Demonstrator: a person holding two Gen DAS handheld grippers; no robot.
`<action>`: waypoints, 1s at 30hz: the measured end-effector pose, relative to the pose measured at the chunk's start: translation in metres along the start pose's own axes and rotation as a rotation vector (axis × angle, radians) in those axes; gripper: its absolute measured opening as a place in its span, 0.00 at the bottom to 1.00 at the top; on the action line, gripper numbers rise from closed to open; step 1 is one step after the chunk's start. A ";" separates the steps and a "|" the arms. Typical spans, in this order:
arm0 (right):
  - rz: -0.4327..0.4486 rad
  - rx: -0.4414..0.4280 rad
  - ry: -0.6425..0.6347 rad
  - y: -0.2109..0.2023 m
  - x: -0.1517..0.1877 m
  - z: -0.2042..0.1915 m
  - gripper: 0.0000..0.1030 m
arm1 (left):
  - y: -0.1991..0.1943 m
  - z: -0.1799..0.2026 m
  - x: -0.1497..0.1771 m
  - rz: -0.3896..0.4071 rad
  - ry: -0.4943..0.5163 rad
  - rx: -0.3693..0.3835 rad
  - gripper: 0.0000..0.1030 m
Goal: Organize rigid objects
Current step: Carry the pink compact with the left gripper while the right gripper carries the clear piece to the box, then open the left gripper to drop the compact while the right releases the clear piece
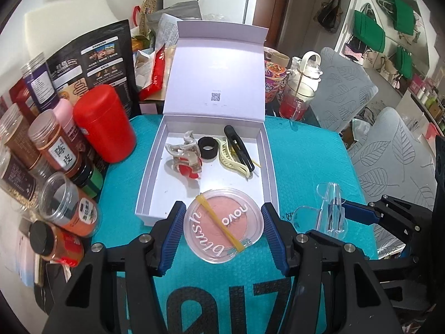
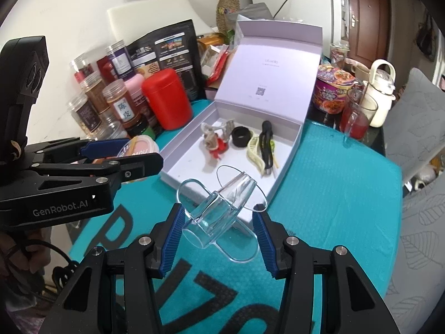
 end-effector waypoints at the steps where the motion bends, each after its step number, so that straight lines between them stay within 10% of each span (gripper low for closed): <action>1: -0.001 0.004 0.003 0.003 -0.003 0.002 0.49 | 0.004 -0.001 -0.005 -0.002 0.004 0.003 0.54; 30: -0.082 0.027 0.012 0.106 -0.033 0.044 0.49 | 0.118 -0.030 -0.033 -0.100 0.076 -0.009 0.54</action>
Point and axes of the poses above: each gripper's, at about its wrist camera, not at the fingertips, and y roughly the way its jaws point, z to its right, x to its underside, the point moved 10 cm from there along y, roughly the way its jaws point, and after that the axes turned 4 degrees about -y, right-handed, at the moved point
